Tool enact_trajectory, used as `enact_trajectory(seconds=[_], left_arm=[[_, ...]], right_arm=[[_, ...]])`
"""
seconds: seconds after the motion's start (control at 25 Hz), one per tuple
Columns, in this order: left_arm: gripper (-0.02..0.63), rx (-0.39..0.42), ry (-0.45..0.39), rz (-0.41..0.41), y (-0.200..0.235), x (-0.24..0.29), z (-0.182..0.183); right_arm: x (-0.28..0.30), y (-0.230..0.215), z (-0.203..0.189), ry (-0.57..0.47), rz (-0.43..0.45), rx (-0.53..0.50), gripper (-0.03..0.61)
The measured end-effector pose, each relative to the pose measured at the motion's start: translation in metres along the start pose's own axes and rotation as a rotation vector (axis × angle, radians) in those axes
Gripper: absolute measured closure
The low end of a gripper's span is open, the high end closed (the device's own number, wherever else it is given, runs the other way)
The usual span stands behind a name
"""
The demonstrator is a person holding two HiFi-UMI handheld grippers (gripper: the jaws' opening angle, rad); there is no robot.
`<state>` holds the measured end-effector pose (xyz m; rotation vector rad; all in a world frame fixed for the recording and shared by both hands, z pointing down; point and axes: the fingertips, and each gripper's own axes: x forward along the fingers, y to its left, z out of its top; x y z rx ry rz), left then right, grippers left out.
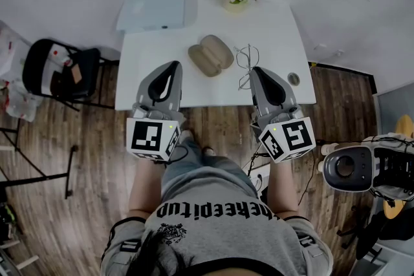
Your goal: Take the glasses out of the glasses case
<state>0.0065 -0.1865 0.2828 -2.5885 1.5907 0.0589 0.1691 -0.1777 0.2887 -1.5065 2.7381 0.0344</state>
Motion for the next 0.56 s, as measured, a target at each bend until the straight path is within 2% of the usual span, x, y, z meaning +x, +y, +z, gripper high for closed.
enact_trajectory(seconds=[0.56], left_arm=[[0.594, 0.000, -0.010, -0.011, -0.0030, -0.0003, -0.0022]], right_arm=[[-0.0037, 0.0013, 0.0028, -0.014, -0.005, -0.003, 0.572]])
